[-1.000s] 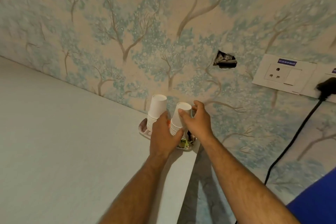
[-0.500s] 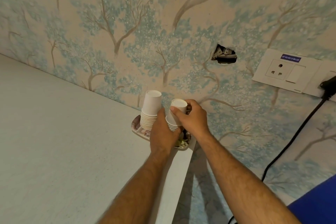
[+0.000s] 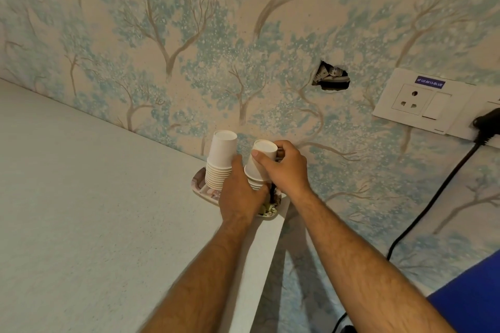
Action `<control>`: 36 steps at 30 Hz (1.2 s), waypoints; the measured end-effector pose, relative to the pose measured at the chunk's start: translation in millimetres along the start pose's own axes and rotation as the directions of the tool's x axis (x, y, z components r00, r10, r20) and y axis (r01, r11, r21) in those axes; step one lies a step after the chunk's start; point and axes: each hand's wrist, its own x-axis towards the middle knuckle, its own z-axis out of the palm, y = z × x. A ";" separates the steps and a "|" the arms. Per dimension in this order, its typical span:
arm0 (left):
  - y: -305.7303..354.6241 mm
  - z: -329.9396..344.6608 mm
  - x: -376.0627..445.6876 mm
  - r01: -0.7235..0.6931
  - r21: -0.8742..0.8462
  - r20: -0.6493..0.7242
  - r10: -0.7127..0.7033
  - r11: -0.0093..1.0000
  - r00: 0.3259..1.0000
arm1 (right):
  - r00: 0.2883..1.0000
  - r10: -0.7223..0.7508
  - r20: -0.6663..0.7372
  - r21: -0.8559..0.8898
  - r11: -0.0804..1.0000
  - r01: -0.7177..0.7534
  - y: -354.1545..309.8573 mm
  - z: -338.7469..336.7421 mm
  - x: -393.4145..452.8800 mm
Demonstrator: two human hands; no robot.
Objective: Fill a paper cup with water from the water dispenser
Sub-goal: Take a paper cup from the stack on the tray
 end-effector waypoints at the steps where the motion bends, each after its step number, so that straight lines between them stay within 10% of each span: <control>1: 0.4 0.0 0.2 0.002 0.004 0.004 -0.002 1.000 1.000 | 1.000 -0.002 -0.004 0.004 1.000 0.002 -1.1 -0.3 0.1; 23: 6.2 -9.9 -9.1 -0.066 0.001 -0.038 0.066 0.998 0.997 | 0.950 0.072 -0.303 0.374 0.926 0.049 -58.2 -37.5 -19.7; 28: 24.9 -20.4 -21.3 -0.165 -0.193 -0.117 0.145 0.967 0.982 | 0.914 0.315 -0.255 0.738 0.675 -0.027 -73.9 -59.0 -45.3; 36: 68.5 -28.9 -57.9 -0.329 -0.517 -0.041 0.361 0.790 0.932 | 0.803 0.510 0.308 0.903 0.109 -0.415 -70.1 -88.0 -108.3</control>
